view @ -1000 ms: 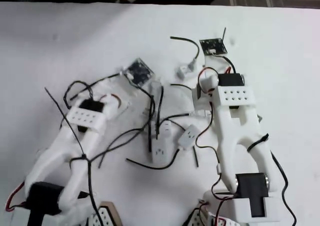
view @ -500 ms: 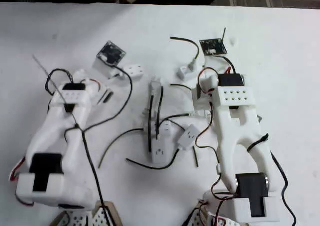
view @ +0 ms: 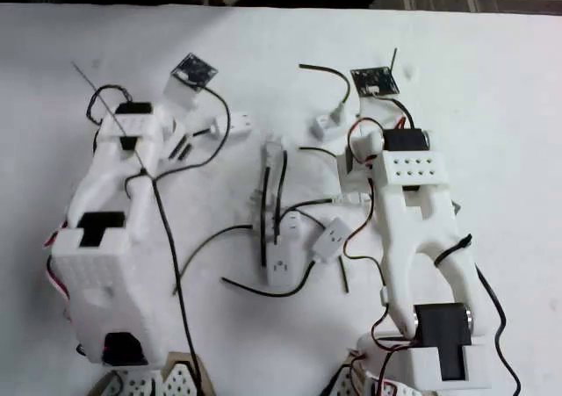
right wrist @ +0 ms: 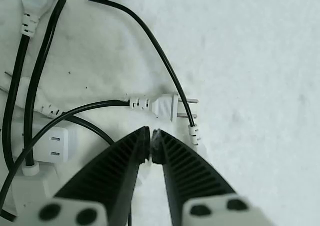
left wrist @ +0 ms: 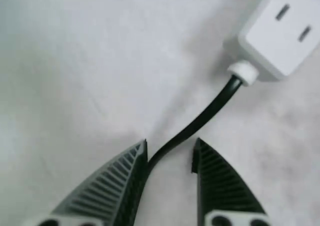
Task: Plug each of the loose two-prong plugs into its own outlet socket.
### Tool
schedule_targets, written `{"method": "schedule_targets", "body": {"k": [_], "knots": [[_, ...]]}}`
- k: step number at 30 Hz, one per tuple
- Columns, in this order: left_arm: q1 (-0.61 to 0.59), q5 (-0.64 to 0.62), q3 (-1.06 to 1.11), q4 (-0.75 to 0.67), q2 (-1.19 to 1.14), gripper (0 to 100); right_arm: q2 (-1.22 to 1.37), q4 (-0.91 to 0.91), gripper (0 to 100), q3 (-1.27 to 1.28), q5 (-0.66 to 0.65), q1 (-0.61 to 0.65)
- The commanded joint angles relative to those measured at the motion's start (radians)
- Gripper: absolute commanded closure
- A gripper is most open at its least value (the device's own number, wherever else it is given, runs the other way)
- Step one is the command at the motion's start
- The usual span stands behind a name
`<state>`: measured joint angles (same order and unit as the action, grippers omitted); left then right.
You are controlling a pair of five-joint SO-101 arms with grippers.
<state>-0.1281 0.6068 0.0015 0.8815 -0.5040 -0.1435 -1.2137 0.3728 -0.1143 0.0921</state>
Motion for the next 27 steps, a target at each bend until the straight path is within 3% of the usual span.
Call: {"method": "schedule_targets", "body": {"k": [1, 4, 8, 22, 27], "knots": [[-0.005, -0.006, -0.138, 0.063, -0.050, 87, -0.007, 0.013, 98.0, -0.005, 0.002, -0.007], [-0.005, -0.005, -0.204, 0.141, -0.081, 88, -0.007, 0.013, 98.0, -0.005, 0.002, -0.007], [-0.005, -0.003, -0.250, 0.222, -0.084, 99, -0.007, 0.013, 98.0, -0.005, 0.002, -0.007], [-0.010, 0.032, -0.296, 0.655, 0.059, 98, -0.007, 0.012, 98.0, -0.005, 0.000, -0.007], [-0.064, 0.049, -0.295, 0.770, 0.090, 98, -0.007, 0.012, 98.0, -0.005, 0.000, -0.007]]}}
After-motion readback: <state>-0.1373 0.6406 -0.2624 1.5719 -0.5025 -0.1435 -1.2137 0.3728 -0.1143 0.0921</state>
